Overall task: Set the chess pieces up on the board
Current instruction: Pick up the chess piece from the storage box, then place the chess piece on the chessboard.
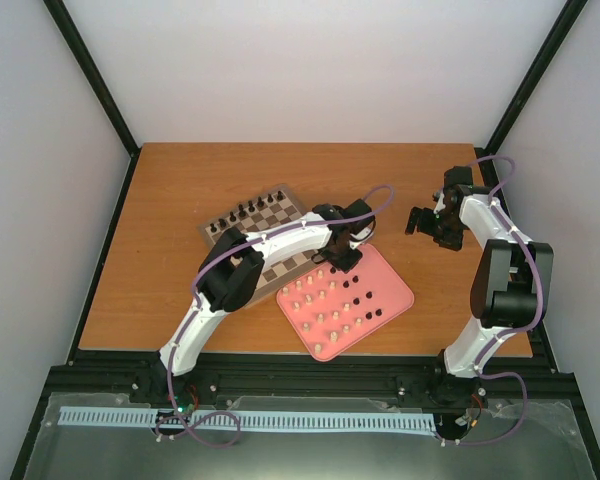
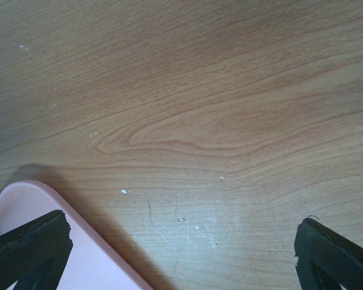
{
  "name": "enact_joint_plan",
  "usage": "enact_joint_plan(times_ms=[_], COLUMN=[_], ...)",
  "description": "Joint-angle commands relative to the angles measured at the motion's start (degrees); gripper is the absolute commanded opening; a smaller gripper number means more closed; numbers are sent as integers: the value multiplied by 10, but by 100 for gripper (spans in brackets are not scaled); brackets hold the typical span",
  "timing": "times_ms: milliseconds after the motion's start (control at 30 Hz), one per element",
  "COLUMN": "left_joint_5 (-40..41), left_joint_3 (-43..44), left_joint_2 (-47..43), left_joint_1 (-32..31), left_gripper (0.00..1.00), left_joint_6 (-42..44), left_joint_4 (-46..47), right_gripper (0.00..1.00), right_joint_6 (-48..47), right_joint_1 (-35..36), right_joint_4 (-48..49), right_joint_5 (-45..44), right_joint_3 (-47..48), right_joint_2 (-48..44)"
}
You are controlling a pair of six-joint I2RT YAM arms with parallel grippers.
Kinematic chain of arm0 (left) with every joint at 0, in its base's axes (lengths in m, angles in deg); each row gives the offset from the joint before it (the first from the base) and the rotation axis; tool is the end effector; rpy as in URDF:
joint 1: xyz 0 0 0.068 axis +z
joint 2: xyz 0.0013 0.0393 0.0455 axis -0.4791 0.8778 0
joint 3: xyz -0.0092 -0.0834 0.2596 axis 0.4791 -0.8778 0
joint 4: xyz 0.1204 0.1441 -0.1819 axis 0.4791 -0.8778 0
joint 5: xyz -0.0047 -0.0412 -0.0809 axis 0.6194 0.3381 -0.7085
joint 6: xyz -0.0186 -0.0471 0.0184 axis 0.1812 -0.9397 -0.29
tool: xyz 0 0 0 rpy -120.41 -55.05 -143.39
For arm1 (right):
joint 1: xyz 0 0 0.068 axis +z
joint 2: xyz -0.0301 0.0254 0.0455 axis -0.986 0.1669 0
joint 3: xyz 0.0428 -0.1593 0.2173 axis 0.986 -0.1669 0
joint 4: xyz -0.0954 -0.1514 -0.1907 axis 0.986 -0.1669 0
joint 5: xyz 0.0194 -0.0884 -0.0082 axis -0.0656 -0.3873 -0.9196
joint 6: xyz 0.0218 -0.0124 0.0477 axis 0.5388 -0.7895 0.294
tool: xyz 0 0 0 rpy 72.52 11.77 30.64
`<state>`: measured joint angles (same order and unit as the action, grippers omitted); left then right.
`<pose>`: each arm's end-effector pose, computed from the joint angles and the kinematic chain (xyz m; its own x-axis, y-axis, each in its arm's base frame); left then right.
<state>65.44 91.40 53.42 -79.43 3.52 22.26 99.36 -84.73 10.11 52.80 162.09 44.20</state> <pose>0.3019 -0.3706 0.1652 -0.7078 0.6576 -0.2579 0.6878 0.7248 -0.0397 0.3374 -0.0186 0.2118 -0.9342 0.2896 -0.2082 0.2379 0.9408 0.2413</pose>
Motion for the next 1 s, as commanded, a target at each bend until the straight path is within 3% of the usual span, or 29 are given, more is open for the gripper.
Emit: enact_joint_plan(times_ms=[0,400,767,967], left_joint_5=[-8,4,72,115], left_joint_3=[27,96,99,131], left_joint_2=[10,-65,-50,-7], left_joint_1=[5,19,159,190], left_gripper=[1,1,1,1], left_joint_6=[1,-8,-17,-15], left_joint_4=[-3,-48,-67,-65], right_gripper=[100,100,100,100], right_joint_6=[-8,-8,-9,-10], right_joint_1=[4,4,4,4], right_joint_4=[4,5,5,1], right_joint_5=[-3,-4,-3,-4], right_joint_3=[-2,-4,-7,-6], right_joint_2=[10,10,10,10])
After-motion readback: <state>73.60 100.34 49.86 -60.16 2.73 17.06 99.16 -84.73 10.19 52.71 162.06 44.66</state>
